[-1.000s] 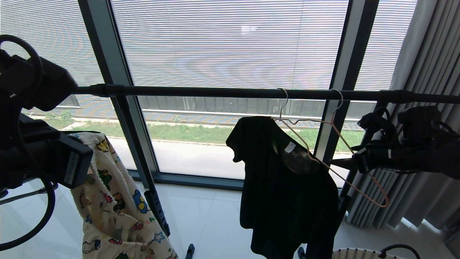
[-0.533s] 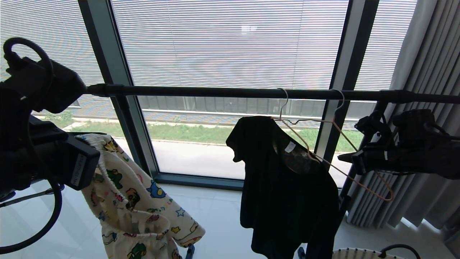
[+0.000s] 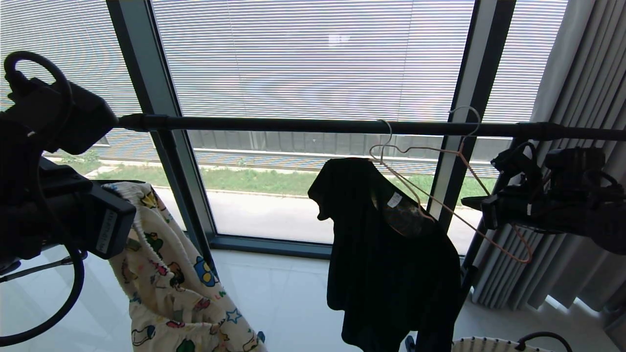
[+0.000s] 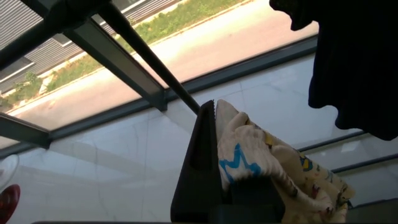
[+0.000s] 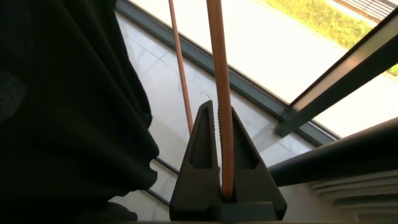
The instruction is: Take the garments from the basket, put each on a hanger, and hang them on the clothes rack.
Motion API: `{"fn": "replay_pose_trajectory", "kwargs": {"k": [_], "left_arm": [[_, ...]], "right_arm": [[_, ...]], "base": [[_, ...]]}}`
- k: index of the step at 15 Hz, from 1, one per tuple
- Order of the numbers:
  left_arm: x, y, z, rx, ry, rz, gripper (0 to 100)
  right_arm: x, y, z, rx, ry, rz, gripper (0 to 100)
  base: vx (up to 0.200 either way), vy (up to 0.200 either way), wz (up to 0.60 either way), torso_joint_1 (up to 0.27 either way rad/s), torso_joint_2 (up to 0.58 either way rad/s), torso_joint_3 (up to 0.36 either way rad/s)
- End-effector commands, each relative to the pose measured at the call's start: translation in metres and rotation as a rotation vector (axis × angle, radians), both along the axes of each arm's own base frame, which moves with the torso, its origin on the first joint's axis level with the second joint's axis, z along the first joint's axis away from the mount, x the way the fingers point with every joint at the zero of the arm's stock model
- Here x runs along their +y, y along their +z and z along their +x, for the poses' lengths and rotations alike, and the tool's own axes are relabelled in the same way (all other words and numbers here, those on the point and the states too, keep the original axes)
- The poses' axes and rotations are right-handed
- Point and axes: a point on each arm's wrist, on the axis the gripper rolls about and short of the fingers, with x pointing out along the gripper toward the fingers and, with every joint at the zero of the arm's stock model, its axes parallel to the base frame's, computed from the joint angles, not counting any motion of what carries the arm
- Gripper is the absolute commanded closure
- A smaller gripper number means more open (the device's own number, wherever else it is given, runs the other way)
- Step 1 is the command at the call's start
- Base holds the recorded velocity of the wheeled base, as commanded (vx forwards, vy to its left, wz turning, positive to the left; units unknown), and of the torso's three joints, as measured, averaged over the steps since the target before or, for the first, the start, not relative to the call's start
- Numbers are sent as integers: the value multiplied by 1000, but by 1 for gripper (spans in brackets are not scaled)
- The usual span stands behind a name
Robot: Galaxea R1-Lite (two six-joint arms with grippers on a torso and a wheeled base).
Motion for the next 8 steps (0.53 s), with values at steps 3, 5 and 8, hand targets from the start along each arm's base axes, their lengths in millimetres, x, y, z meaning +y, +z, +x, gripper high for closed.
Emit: {"fn": "replay_pose_trajectory", "kwargs": {"k": [3, 5, 8], "left_arm": [[1, 2, -1, -11, 2, -5, 100], [0, 4, 3, -54, 51, -5, 100], [-1, 4, 5, -71, 101, 10, 100]], "right_arm": [[-4, 14, -31, -39, -8, 11, 100], [-7, 17, -55, -42, -12, 16, 100], [-12, 17, -98, -46, -17, 16, 100]], "base": [[0, 0, 0, 0, 0, 0], [0, 0, 0, 0, 0, 0], [-133, 0, 0, 3, 0, -3]]}}
